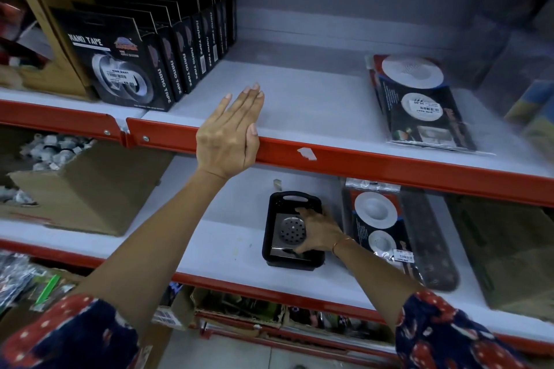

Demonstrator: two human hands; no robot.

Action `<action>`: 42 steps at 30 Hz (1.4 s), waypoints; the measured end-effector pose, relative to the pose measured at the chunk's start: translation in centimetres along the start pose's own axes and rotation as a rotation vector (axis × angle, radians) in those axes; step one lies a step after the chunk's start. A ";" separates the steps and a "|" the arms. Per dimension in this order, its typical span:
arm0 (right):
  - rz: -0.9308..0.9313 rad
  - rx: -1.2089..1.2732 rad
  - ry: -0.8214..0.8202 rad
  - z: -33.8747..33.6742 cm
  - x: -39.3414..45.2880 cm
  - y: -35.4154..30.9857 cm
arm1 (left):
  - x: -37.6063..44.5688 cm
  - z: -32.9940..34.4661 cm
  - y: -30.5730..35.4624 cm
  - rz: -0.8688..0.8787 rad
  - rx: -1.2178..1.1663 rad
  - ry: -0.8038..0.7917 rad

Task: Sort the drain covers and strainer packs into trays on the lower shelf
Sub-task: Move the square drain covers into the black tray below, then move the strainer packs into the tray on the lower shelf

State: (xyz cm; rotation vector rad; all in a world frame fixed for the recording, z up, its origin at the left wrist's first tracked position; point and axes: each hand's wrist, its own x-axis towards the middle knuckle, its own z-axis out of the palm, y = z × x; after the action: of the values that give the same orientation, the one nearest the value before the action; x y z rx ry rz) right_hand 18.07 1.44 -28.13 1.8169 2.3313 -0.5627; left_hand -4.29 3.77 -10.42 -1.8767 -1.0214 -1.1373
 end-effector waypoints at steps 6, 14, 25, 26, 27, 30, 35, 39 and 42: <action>-0.042 0.021 0.000 -0.5 -1.1 -0.4 | 0.0 0.0 0.0 -0.009 -0.013 -0.016; -0.176 0.040 0.161 -6.0 -6.7 -2.0 | 0.4 -1.0 0.7 -0.065 -0.031 -0.089; -0.327 0.355 0.454 -16.9 -16.1 -4.9 | 2.5 -3.6 3.0 -0.158 -0.146 -0.390; -0.337 0.443 0.478 -18.1 -16.9 -5.0 | 3.2 -3.6 3.6 -0.156 -0.170 -0.380; -0.345 0.523 0.500 -19.2 -17.5 -4.9 | 3.9 -3.5 4.3 -0.161 -0.197 -0.371; -0.334 0.555 0.620 -22.6 -18.6 -4.0 | 6.3 -2.7 6.2 -0.197 -0.281 -0.383; -0.163 0.490 0.812 -27.1 -18.0 0.8 | 10.3 -0.1 9.4 -0.394 -0.380 -0.462; 0.128 0.556 0.877 -28.8 -16.0 5.9 | 13.0 3.0 11.6 -0.611 -0.534 -0.617; 0.375 0.617 0.862 -29.8 -14.1 10.0 | 14.7 5.8 13.1 -0.984 -0.793 -0.687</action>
State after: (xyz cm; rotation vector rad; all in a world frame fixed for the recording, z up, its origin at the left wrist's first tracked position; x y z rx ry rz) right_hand 34.97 1.70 1.87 3.2232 2.2533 -0.5469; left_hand 13.80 6.85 -1.20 -2.5396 -2.3048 -1.6221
